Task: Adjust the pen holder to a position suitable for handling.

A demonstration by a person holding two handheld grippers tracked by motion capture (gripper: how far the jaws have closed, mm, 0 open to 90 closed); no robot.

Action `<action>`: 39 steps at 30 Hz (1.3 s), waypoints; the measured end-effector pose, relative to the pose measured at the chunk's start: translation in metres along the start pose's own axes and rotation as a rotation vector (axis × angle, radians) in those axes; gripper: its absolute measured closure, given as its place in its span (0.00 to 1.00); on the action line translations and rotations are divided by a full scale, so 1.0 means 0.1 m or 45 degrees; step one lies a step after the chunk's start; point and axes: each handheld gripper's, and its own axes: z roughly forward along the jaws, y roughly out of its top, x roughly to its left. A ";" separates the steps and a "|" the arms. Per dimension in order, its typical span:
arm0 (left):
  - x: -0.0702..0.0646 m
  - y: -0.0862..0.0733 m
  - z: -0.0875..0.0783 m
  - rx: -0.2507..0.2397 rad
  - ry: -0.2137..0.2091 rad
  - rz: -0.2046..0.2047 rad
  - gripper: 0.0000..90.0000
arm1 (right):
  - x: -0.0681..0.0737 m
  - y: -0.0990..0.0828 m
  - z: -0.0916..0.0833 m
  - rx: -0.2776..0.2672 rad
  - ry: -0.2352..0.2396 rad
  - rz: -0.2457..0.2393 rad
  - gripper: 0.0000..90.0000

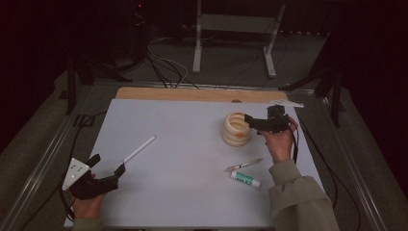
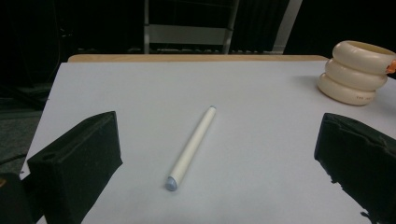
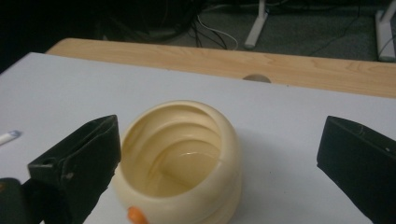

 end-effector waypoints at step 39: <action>0.02 -0.01 0.01 0.005 -0.001 -0.005 0.01 | -0.04 -0.16 0.57 0.275 -0.148 0.112 0.84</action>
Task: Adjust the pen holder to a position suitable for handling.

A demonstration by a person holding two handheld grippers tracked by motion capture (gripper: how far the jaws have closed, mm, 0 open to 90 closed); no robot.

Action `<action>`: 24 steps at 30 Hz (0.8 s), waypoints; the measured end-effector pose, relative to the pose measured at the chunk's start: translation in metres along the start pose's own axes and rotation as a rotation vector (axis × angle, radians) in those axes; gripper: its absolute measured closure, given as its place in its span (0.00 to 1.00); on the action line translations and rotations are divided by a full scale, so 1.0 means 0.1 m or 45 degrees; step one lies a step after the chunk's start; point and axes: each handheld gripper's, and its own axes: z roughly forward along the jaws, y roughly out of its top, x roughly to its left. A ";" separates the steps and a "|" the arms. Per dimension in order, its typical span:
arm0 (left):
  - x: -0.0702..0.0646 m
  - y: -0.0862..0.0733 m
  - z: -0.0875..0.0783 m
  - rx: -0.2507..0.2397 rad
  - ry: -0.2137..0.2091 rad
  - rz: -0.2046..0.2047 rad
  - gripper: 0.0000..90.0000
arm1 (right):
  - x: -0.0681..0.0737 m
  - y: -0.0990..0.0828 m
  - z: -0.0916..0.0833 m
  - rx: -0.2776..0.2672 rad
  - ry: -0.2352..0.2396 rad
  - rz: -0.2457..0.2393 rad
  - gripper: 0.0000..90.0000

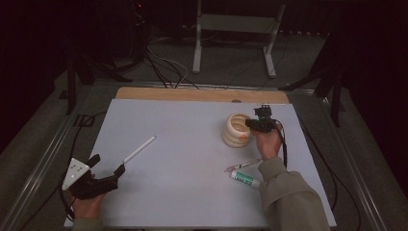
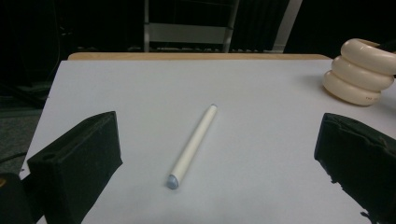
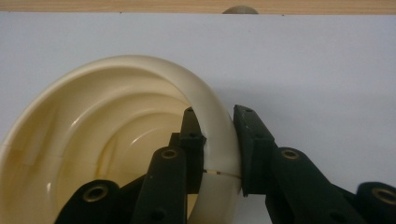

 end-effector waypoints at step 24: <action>0.00 0.00 0.00 0.003 0.001 0.001 0.01 | 0.46 0.00 -0.17 -0.028 0.149 -0.109 0.84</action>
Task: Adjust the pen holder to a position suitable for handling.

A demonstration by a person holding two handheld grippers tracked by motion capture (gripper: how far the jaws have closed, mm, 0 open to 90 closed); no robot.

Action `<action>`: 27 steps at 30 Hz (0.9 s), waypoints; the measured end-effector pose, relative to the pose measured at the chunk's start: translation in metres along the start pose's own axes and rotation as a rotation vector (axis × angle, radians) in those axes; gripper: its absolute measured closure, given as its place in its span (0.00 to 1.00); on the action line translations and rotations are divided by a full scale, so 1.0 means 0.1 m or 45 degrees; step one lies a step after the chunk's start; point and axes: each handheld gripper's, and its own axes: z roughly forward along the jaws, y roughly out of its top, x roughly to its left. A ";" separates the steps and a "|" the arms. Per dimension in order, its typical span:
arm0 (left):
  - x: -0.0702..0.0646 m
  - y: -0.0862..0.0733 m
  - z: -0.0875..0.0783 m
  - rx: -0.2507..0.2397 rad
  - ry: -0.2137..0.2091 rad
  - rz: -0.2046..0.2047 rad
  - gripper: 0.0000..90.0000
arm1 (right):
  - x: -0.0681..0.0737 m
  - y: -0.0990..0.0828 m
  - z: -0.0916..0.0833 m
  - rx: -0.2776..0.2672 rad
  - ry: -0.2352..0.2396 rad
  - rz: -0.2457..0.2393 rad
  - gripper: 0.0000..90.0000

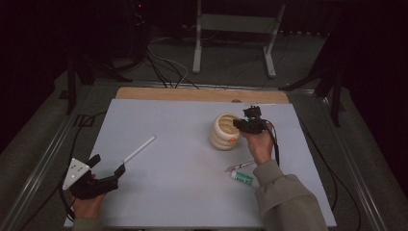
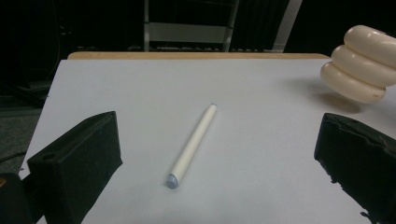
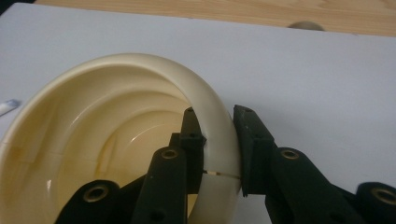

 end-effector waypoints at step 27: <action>0.00 -0.01 0.01 0.003 -0.007 -0.002 0.01 | 0.76 -0.13 0.25 0.085 0.107 -0.160 0.84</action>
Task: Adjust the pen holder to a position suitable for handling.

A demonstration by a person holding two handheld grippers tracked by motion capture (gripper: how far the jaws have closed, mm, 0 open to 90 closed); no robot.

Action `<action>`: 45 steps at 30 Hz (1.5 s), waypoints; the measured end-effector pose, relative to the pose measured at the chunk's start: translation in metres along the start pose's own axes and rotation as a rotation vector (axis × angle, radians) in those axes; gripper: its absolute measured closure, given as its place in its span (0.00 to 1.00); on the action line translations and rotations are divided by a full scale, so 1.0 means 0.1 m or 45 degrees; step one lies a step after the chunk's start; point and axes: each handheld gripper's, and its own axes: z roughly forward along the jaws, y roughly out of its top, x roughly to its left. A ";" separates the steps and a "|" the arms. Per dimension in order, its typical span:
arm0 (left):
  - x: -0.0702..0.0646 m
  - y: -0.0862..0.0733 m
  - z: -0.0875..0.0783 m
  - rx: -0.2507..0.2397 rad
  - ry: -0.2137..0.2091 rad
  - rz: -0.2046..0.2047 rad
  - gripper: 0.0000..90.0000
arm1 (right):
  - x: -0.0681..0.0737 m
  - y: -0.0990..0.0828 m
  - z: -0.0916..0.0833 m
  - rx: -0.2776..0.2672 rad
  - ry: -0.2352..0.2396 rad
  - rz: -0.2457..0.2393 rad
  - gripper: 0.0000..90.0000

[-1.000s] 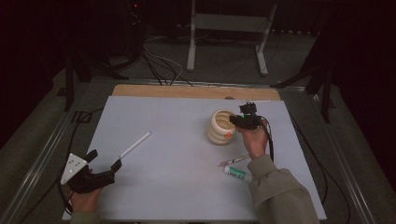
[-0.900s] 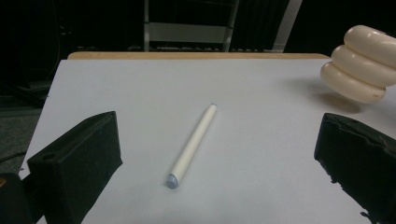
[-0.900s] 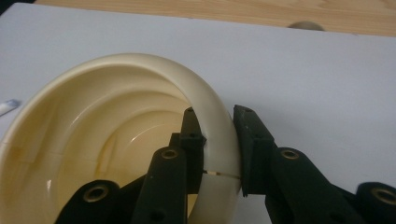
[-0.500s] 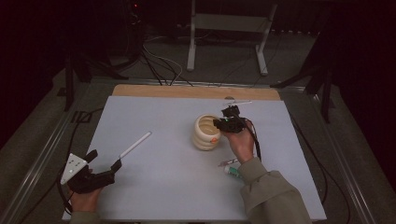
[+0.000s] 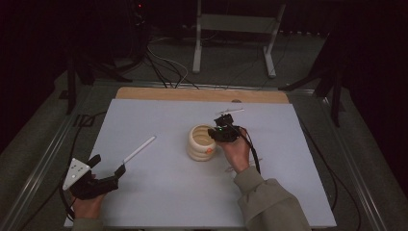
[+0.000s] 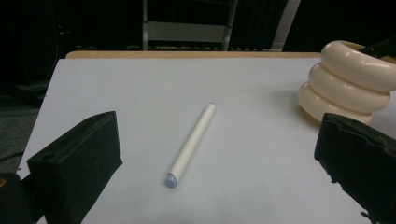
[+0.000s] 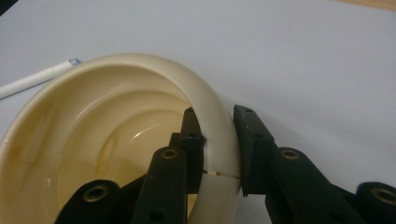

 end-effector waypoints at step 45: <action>0.01 -0.01 -0.01 0.004 0.008 -0.007 0.01 | -0.18 -0.31 -0.61 -0.348 -0.050 -0.223 0.00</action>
